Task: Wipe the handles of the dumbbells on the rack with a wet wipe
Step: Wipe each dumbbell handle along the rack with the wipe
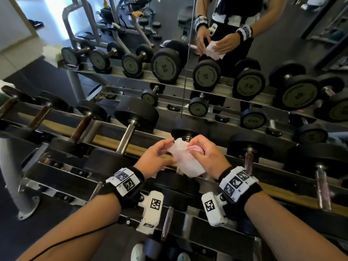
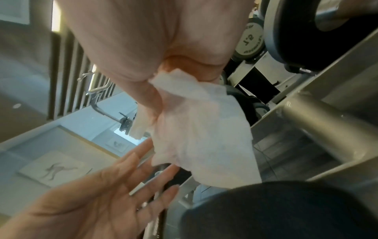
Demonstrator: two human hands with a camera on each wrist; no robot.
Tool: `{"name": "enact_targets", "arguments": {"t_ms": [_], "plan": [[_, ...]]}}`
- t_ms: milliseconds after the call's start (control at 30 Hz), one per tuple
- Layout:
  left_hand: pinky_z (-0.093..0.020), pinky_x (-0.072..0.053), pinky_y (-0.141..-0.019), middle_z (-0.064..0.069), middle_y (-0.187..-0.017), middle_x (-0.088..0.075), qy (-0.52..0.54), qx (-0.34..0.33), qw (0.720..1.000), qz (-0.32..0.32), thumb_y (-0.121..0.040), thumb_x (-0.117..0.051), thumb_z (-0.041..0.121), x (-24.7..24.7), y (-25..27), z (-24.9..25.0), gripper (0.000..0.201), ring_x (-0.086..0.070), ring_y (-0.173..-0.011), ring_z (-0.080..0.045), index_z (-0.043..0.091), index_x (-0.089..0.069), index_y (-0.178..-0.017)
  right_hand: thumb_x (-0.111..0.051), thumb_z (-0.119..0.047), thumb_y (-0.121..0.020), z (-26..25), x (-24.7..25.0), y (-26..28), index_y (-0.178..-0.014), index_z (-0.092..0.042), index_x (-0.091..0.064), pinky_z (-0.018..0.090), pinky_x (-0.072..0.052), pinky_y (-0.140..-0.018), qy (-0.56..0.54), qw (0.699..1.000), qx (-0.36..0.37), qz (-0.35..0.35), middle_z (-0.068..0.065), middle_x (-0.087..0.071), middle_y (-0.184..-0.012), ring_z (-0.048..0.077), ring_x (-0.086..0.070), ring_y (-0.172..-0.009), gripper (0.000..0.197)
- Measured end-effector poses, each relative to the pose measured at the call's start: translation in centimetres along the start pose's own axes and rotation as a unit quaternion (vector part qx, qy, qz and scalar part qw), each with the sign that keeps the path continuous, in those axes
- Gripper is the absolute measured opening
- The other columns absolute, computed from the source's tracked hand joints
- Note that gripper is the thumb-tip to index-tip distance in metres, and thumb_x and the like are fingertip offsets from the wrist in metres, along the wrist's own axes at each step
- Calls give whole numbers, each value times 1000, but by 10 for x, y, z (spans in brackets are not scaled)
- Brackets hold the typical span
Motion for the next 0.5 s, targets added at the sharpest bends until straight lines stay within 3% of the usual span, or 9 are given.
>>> {"name": "enact_targets", "arguments": {"t_ms": [100,200,267,400,500], "plan": [[-35,-54,-97,-5,-119,-69,106,22,994,-11,-82,-74,2,2,-5,6,54,-67,-110,-20,22,-57,-129,-58,-18,-95,-10,-5,-6,-103,-33,-50,31,-49,-71,-38,999,-31,18,3,-66,-97,17,-62,-86,19],[-35,-55,-94,-11,-107,-69,93,20,995,30,-81,-77,8,13,-11,4,52,-67,-102,-24,10,-58,-129,-56,-22,-97,-14,-10,-10,-112,-35,-44,32,-52,-78,-9,998,-59,24,2,-64,-106,20,-64,-96,23],[-35,-56,-91,-13,-99,-69,88,10,996,21,-81,-79,13,18,-15,3,45,-67,-97,-26,11,-62,-122,-54,-25,-99,-17,-14,-11,-111,-35,-42,40,-53,-80,13,997,-73,8,5,-65,-105,25,-65,-95,19],[-26,-51,-79,3,-73,-55,30,-19,999,0,-80,-80,20,31,-21,6,39,-55,-75,-15,21,-65,-116,-50,-27,-101,-30,-16,-13,-98,-33,-46,44,-51,-79,68,995,-72,-12,2,-63,-95,23,-62,-88,8],[-28,-47,-79,7,-75,-56,-12,-40,999,-30,-79,-81,22,37,-24,14,44,-55,-75,-12,24,-63,-120,-53,-23,-100,-40,-13,-13,-94,-26,-51,40,-49,-75,48,996,-69,0,8,-63,-92,21,-60,-83,7]]}}
Point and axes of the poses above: each hand's wrist, its own y-axis away from the middle knuckle, its own x-axis out of the back of the hand, z = x × y, the point moved 3 cm from there along -y, towards the middle knuckle
